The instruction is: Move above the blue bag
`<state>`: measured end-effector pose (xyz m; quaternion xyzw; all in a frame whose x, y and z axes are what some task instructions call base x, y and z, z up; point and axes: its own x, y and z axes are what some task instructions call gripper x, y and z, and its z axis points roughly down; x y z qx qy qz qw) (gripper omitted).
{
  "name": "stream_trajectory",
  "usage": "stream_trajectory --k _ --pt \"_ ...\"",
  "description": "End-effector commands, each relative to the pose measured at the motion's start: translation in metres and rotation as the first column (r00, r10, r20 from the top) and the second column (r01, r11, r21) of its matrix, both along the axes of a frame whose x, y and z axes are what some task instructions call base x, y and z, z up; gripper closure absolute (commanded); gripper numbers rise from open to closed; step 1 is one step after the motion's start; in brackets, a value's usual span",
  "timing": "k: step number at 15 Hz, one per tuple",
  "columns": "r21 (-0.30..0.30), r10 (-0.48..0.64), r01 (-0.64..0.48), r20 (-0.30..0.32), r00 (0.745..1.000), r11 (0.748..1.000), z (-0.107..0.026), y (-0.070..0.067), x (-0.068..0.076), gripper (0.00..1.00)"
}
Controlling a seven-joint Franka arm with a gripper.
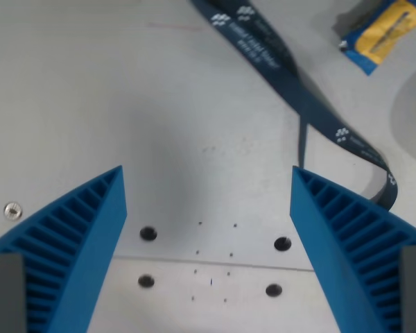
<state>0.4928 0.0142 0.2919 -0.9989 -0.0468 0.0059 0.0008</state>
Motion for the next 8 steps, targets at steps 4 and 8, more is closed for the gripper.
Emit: stream_trajectory --k 4,8 --pt "-0.017 -0.316 0.317 0.042 0.948 0.948 -0.023 -0.027 0.014 0.00" --pt "-0.017 -0.427 0.428 0.038 0.903 0.904 -0.042 -0.049 0.024 0.00"
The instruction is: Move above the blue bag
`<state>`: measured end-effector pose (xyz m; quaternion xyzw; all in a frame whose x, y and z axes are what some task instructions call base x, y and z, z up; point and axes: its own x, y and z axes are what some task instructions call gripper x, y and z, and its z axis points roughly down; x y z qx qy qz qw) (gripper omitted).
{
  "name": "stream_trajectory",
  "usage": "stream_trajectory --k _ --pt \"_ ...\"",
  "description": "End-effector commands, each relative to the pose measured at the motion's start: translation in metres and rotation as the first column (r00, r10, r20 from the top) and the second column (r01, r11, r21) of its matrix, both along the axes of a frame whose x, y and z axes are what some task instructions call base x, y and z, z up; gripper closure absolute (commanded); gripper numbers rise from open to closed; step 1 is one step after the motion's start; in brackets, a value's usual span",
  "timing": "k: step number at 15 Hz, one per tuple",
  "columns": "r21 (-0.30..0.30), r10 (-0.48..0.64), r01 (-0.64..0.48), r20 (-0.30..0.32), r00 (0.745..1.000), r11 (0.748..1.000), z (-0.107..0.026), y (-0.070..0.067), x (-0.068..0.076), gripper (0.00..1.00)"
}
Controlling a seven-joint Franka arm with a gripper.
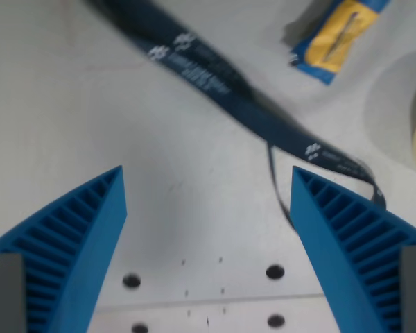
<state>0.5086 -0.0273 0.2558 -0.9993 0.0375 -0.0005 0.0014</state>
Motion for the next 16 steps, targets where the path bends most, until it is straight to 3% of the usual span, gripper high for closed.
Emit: stream_trajectory --k 1,10,16 --pt "-0.023 -0.295 0.296 0.021 0.955 0.955 -0.010 -0.013 0.012 0.00" --pt "-0.013 -0.478 0.478 0.004 0.878 0.878 -0.054 -0.062 0.038 0.00" --pt "0.004 -0.529 0.529 0.011 0.849 0.849 -0.081 -0.088 0.056 0.00"
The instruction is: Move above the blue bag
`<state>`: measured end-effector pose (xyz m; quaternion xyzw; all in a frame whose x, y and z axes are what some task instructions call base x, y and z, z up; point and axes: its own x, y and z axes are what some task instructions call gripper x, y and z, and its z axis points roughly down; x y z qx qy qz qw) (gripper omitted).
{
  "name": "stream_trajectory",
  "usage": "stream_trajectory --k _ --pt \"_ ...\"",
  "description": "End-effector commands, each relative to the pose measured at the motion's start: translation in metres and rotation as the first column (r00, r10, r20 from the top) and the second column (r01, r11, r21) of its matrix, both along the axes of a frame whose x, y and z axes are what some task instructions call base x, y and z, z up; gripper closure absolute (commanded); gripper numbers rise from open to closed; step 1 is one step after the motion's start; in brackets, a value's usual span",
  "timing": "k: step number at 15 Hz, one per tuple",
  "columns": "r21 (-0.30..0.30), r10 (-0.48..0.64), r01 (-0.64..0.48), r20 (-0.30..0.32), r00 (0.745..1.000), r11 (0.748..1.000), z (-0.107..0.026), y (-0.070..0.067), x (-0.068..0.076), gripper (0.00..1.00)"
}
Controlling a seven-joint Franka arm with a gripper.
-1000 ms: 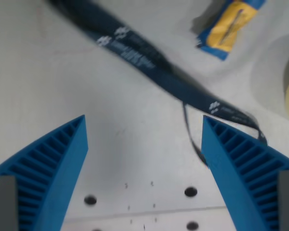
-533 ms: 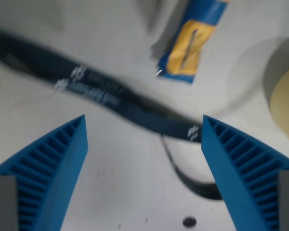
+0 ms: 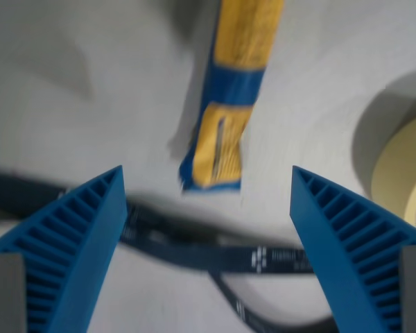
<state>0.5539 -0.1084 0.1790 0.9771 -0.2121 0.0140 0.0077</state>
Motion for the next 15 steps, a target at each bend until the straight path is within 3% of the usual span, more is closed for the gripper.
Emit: stream_trajectory --k 1,8,15 --pt "0.023 -0.208 0.208 -0.010 0.978 0.978 -0.007 -0.010 0.013 0.00" --pt "0.030 -0.199 0.199 0.002 0.980 0.980 -0.024 -0.025 0.026 0.00" --pt "0.034 -0.155 0.155 -0.005 0.988 0.987 -0.029 -0.030 0.031 0.00"
